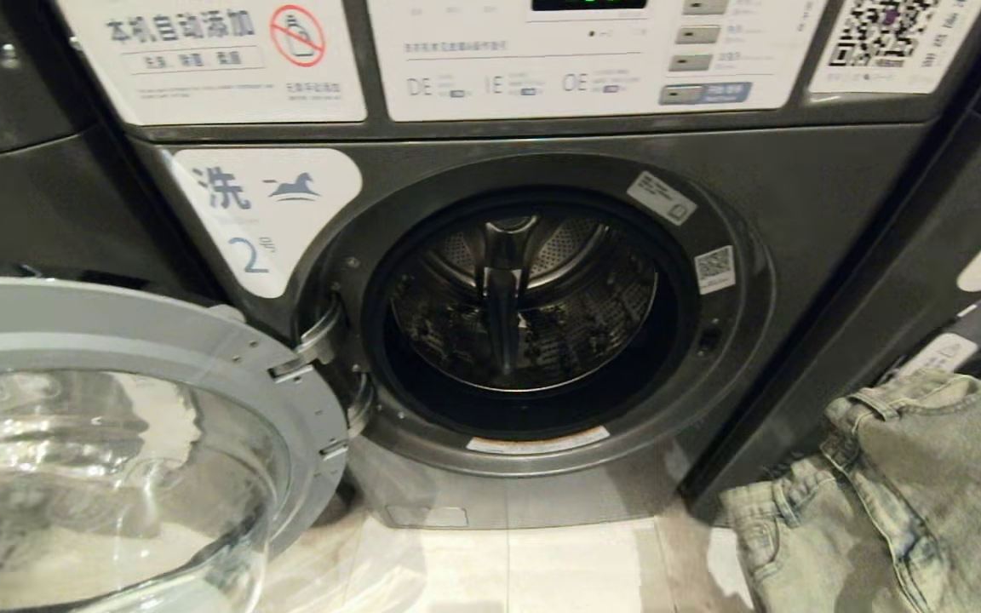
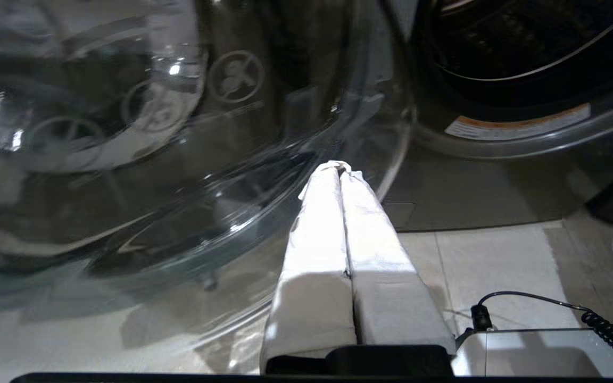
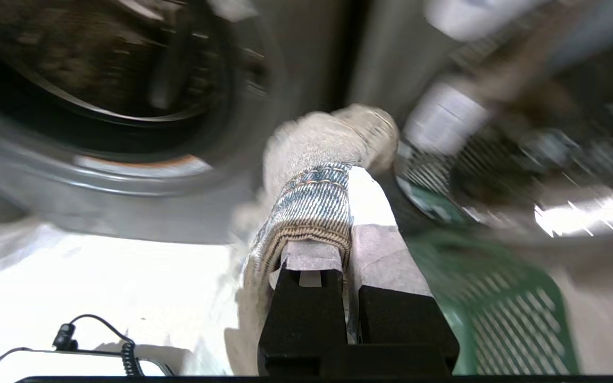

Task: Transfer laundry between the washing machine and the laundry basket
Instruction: Pick a cloth and place it into the basket

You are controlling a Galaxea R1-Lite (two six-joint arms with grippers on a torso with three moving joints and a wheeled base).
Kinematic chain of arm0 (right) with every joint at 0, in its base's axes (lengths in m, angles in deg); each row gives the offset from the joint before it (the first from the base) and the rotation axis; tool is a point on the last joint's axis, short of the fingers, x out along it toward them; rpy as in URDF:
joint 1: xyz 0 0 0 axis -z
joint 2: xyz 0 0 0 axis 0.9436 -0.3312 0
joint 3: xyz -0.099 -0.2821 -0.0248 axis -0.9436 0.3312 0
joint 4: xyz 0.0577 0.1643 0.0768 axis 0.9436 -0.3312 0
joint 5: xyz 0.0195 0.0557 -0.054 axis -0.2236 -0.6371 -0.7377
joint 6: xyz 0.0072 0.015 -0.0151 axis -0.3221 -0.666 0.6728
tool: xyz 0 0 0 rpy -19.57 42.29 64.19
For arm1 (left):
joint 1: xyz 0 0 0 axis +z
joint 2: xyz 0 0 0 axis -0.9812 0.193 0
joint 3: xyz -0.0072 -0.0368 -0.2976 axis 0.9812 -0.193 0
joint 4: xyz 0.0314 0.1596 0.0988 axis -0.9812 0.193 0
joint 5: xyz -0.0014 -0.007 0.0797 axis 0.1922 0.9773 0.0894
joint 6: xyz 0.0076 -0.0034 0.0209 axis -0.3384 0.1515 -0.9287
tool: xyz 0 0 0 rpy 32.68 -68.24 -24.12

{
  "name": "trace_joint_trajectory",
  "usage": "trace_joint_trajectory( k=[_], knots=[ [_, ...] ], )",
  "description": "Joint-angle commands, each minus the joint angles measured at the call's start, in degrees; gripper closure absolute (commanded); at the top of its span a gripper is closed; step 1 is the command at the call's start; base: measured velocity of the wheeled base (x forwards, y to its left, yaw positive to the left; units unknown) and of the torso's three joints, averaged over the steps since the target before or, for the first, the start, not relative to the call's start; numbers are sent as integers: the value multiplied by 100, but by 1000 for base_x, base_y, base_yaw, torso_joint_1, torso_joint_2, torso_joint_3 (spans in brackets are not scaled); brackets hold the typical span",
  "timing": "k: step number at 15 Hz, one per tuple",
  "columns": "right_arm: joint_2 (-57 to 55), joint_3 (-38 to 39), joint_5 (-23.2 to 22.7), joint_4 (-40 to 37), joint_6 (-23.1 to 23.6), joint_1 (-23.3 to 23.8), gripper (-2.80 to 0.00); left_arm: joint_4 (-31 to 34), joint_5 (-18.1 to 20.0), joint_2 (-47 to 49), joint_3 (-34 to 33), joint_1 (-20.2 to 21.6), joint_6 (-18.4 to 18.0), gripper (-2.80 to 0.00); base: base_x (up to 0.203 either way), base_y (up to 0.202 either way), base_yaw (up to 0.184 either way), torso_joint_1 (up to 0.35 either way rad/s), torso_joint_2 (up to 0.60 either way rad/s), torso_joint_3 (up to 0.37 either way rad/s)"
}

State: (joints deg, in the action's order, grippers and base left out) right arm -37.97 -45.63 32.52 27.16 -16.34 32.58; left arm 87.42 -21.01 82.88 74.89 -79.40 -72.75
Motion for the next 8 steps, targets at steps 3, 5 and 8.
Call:
trace_joint_trajectory(
  k=[3, 5, 8],
  knots=[
    [-16, 20, 23, -8, -52, 207, 0, -3, 1, 1, 0, 0, -1, 0, -1, 11, -175, 7, 1, 4],
    [-35, 10, 48, -8, -243, 335, 0, -3, 1, 1, 0, 0, -1, 0, 1, 7, -176, 3, -2, 2],
    [-131, -51, 49, -8, -295, 516, 0, -3, 1, 1, 0, 0, -1, 0, 1, 7, -178, 8, 1, 4]
  ],
)
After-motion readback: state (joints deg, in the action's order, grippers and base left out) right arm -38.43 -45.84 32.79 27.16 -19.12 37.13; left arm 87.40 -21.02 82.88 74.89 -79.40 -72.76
